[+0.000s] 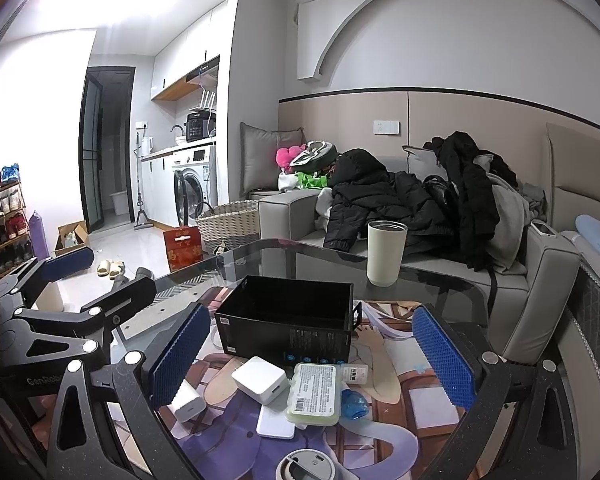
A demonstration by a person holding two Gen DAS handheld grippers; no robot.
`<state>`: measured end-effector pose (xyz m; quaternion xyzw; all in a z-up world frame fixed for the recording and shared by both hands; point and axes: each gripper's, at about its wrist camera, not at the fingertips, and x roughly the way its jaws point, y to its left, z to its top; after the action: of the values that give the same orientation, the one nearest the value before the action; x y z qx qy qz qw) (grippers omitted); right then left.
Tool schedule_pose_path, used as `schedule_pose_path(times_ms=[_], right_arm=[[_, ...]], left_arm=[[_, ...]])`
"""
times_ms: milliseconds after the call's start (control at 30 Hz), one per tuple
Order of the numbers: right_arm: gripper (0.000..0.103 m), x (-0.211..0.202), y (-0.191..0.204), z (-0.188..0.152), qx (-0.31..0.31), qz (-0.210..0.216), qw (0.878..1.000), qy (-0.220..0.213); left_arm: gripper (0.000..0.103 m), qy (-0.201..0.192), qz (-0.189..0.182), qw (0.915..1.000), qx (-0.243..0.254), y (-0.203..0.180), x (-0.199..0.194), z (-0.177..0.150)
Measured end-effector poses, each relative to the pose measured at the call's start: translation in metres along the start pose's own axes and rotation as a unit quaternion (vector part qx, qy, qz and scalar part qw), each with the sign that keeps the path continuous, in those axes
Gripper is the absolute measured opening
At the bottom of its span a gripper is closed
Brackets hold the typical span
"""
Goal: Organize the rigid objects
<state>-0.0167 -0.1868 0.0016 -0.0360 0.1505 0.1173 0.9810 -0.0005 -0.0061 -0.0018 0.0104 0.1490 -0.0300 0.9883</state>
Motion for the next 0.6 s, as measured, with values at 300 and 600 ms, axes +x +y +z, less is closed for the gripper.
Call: schedule_pose_path(times_ms=[300,600], right_arm=[[0.103,0.0022,0.0048,-0.0045,-0.004,0.000,1.000,-0.008],[0.103,0.0027,0.0037,-0.0041,-0.008,-0.002,1.000,-0.009]], left_arm=[[0.103,0.000,0.000,1.0000,0.000,0.0004,-0.0005,0.0001],[0.103,0.002,-0.001,1.0000,-0.002,0.0024,0.0005,-0.0010]])
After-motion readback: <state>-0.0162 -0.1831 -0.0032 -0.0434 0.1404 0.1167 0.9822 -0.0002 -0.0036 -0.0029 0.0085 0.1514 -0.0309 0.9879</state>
